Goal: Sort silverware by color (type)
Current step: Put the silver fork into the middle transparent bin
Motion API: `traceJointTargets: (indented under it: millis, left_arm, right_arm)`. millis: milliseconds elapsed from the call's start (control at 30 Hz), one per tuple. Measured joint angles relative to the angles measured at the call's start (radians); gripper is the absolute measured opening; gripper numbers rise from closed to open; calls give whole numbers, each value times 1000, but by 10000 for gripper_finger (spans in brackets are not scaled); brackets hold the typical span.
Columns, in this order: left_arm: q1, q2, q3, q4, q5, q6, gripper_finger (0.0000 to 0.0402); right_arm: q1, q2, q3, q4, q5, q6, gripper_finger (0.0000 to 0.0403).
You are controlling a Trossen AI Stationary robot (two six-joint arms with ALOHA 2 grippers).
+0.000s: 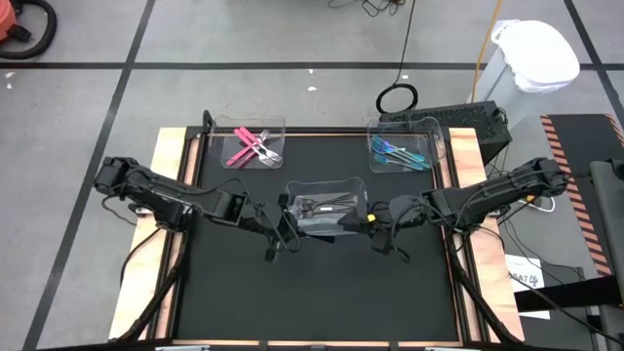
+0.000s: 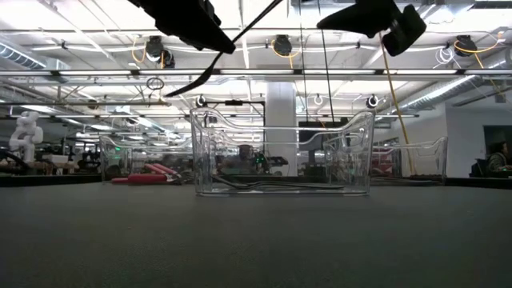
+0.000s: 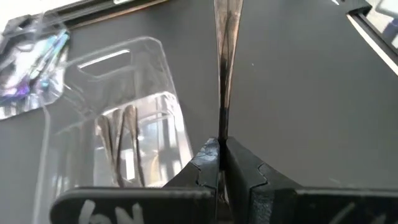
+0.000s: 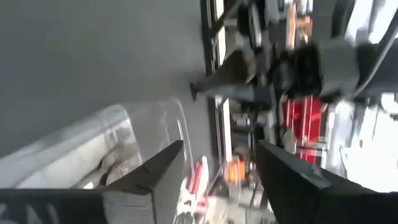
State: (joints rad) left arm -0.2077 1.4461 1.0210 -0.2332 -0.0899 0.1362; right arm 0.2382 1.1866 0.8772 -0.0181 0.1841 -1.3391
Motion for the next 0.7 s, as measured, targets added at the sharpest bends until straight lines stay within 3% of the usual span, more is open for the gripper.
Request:
traceJointTargets:
  millis: [300, 700]
  left_arm:
    - [50, 26, 0, 18, 27, -70, 11]
    - [80, 27, 0, 4, 90, -104, 11]
  right_arm:
    - [0, 25, 0, 52, -83, -17, 233]
    - [0, 118, 0, 130, -35, -88, 204]
